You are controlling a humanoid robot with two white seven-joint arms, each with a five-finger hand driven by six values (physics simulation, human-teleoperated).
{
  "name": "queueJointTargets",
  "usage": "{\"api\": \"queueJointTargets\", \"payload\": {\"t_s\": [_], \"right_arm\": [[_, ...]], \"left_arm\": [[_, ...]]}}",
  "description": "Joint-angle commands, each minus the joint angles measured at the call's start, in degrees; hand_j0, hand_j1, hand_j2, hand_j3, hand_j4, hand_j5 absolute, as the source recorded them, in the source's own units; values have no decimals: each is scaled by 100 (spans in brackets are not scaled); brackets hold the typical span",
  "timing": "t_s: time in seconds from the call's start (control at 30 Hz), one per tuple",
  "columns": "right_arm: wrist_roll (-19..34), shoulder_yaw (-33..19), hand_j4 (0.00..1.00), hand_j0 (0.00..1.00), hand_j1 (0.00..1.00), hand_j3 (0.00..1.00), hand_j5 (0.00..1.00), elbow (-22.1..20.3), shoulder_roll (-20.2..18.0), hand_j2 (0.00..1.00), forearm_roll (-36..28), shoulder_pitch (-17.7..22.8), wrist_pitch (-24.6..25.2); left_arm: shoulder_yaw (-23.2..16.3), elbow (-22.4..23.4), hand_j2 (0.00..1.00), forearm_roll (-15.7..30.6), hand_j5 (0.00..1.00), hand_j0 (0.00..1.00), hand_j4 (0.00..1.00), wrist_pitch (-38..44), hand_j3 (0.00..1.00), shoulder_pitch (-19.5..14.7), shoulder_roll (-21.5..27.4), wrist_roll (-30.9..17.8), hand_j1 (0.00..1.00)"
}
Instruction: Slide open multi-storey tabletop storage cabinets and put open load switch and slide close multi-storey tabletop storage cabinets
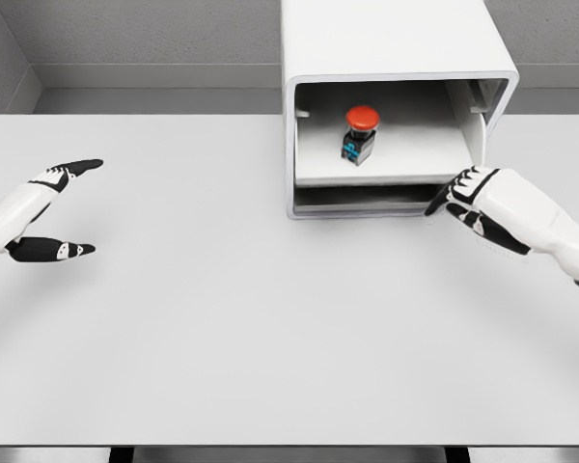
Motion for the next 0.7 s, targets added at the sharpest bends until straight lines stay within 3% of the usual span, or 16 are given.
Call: {"api": "queueJointTargets", "payload": {"t_s": [0.0, 0.2, 0.67], "right_arm": [[-5, 168, 47, 47, 47, 47, 47, 125, 11, 47, -29, -9, 2], [4, 475, 47, 47, 47, 47, 47, 547, 249, 47, -29, -457, 2], [-5, 581, 48, 48, 48, 48, 48, 907, 372, 48, -55, -800, 2]], "left_arm": [[2, 0, 100, 47, 100, 100, 100, 15, 100, 0, 3, 3, 100], [2, 0, 100, 47, 100, 100, 100, 15, 100, 0, 3, 3, 100], [2, 0, 100, 47, 100, 100, 100, 15, 100, 9, -5, 3, 100]]}}
